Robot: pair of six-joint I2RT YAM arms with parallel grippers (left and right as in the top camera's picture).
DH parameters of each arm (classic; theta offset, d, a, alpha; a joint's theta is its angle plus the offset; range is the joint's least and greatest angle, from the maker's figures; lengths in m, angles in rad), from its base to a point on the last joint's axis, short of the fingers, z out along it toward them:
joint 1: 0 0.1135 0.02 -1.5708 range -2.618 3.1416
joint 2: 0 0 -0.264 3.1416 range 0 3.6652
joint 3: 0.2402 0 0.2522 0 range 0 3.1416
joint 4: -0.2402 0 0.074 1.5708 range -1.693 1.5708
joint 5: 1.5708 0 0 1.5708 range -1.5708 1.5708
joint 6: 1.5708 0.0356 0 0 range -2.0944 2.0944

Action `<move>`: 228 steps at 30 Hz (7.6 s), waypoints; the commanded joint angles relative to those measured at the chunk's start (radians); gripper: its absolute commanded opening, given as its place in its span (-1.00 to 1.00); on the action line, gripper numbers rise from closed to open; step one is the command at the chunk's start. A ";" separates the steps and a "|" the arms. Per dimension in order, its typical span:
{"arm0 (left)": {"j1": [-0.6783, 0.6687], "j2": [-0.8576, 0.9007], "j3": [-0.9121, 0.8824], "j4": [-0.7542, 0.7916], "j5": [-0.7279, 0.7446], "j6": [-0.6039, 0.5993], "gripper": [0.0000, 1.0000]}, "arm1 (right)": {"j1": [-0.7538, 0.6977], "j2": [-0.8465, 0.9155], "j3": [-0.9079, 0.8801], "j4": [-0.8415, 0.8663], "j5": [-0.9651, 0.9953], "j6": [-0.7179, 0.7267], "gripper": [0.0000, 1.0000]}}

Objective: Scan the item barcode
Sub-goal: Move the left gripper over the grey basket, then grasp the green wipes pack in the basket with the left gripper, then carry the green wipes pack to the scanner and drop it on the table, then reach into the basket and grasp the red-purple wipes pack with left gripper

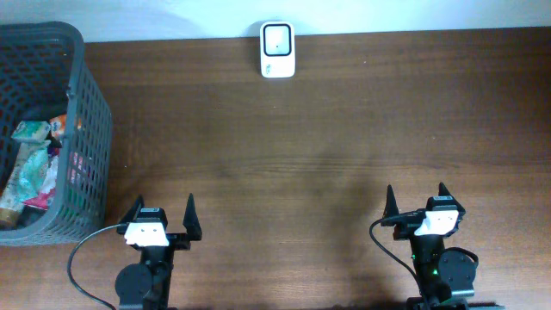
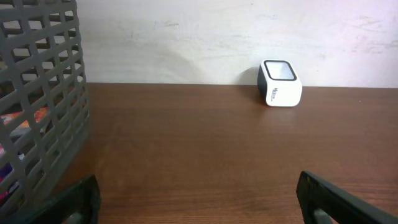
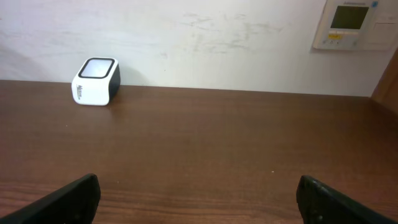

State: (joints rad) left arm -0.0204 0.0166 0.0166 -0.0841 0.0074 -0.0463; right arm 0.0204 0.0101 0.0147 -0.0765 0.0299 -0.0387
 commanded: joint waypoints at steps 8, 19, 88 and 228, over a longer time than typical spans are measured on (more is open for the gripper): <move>-0.003 -0.010 -0.007 0.001 -0.011 -0.010 0.98 | 0.005 -0.007 -0.009 -0.001 0.019 -0.006 0.97; -0.003 -0.010 -0.007 0.001 -0.011 -0.010 0.98 | 0.005 -0.006 -0.009 -0.001 0.019 -0.006 0.97; 0.596 1.901 2.132 -1.001 -0.192 0.283 0.78 | 0.005 -0.006 -0.009 -0.001 0.019 -0.006 0.97; 0.540 2.111 1.715 -0.964 -0.276 -0.151 -0.70 | 0.005 -0.007 -0.009 -0.001 0.019 -0.006 0.97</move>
State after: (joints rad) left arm 0.5117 2.1262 1.7679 -1.0409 -0.2569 -0.1562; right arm 0.0204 0.0109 0.0147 -0.0750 0.0376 -0.0383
